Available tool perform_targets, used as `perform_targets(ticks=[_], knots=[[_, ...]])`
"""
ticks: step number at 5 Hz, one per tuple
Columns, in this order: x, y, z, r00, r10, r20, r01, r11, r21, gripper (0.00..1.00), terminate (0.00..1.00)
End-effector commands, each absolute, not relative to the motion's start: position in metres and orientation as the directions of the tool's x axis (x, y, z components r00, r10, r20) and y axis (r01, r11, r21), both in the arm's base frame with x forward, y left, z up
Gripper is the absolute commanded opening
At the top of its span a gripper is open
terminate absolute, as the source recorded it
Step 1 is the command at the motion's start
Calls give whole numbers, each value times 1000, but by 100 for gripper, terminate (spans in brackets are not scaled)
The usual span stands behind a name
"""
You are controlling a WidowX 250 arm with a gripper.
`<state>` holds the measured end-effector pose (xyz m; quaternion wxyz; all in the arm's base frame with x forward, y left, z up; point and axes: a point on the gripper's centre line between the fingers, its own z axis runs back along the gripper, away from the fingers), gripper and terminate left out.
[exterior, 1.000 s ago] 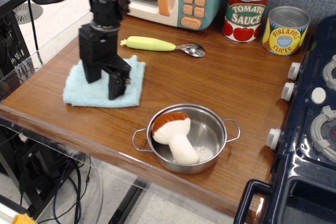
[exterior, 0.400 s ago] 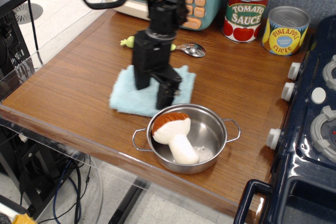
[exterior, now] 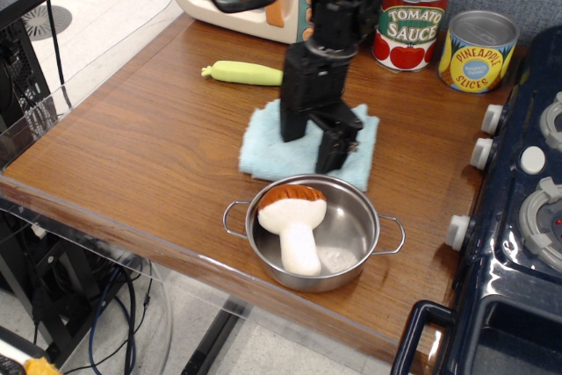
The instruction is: Move the blue cloth to the back right corner
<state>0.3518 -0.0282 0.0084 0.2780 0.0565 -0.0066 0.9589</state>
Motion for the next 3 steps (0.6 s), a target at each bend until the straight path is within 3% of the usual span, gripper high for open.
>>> perform_targets(ticks=[1, 3], knots=[[378, -66, 9, -810, 583, 66, -580, -812, 57, 100, 0], [403, -88, 12, -788, 612, 63, -608, -791, 72, 100, 0]])
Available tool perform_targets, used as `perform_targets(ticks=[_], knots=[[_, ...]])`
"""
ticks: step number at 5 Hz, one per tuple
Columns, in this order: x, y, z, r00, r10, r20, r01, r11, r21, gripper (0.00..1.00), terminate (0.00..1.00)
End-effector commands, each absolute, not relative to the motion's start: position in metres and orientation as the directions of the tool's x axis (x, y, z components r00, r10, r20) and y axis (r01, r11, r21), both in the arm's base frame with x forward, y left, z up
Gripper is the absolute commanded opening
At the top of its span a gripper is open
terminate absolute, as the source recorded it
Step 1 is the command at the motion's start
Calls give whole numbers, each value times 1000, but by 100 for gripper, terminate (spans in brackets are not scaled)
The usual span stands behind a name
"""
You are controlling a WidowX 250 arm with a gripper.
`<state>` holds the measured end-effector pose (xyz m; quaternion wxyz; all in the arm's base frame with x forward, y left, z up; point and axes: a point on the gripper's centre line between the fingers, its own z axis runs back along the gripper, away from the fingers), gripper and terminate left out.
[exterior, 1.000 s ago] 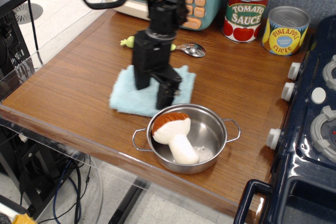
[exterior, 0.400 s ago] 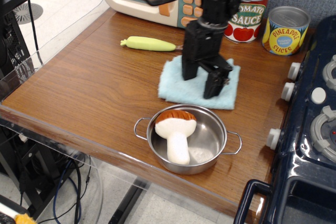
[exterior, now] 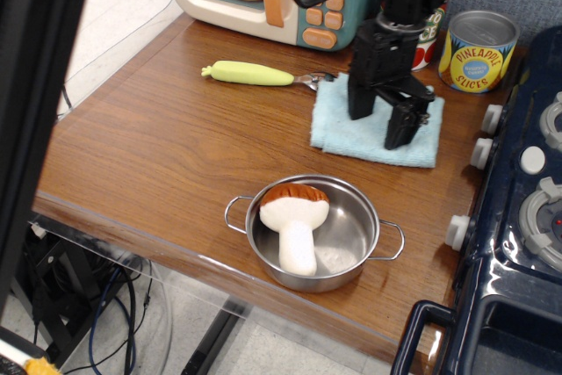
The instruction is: Move the blue cloth to the back right corner
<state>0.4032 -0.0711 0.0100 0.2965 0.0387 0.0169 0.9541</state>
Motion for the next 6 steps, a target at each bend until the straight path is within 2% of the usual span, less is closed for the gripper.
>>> perform_targets(ticks=[1, 2, 6], knots=[[404, -88, 20, -788, 614, 49, -610, -789, 76, 100, 0], [402, -90, 31, -786, 618, 31, -614, -785, 77, 100, 0], [376, -84, 106, -786, 603, -133, -613, -789, 44, 100, 0]])
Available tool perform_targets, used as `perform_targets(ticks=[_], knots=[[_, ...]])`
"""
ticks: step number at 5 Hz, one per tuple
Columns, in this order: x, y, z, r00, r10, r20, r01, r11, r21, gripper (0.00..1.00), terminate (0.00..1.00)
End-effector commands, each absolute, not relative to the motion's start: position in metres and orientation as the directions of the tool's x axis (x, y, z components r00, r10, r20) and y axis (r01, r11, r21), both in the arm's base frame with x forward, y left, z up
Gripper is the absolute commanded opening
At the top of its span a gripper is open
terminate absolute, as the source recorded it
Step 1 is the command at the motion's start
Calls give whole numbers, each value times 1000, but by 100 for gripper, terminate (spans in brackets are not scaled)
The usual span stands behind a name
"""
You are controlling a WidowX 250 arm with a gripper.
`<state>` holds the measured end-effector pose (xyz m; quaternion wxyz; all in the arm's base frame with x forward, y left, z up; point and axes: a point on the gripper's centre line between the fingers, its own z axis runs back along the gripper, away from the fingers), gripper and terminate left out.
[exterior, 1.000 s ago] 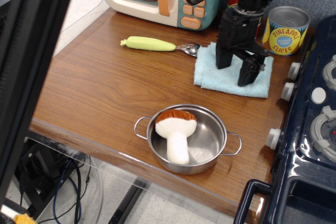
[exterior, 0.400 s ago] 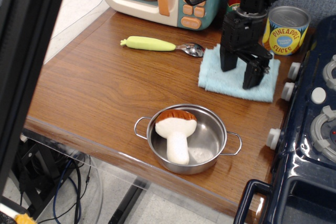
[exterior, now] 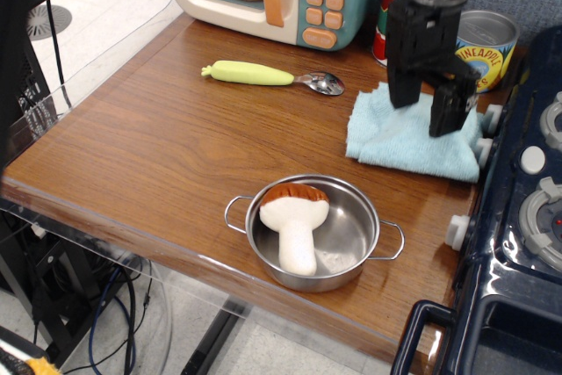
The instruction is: Move the blue cloth to the back right corner
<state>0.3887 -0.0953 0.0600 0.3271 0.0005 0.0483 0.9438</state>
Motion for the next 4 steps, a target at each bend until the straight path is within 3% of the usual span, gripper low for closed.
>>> perform_targets(ticks=[1, 4], knots=[[368, -79, 119, -784, 602, -152, -612, -790, 31, 100, 0], [362, -76, 128, -778, 604, -172, -616, -788, 19, 100, 0]])
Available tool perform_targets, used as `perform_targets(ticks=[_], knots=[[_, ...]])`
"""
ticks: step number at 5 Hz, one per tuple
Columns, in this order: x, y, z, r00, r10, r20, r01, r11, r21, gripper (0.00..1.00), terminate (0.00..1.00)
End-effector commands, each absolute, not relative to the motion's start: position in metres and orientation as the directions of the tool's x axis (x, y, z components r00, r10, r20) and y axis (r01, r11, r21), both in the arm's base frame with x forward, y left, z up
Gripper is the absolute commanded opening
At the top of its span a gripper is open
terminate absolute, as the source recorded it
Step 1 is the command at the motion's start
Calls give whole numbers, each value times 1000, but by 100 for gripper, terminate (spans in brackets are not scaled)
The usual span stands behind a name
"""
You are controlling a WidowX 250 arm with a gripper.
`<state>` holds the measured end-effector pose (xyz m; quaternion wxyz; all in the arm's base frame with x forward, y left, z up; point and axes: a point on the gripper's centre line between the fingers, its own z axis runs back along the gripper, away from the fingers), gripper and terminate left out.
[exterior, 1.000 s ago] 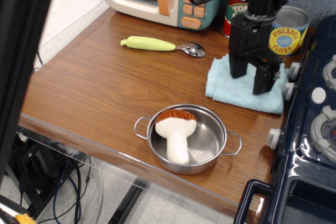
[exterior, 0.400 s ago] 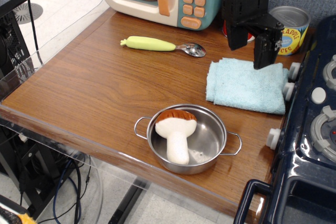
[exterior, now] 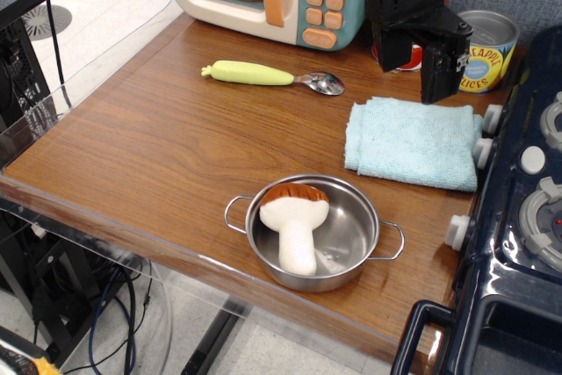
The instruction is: Move the blue cloth to the back right corner
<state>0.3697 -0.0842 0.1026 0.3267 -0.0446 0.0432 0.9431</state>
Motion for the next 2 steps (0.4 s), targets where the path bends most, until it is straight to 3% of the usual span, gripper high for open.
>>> perform_targets(ticks=[1, 2], knots=[[362, -76, 128, -778, 604, -172, -616, -788, 19, 100, 0], [362, -76, 128, -778, 604, -172, -616, -788, 19, 100, 100]])
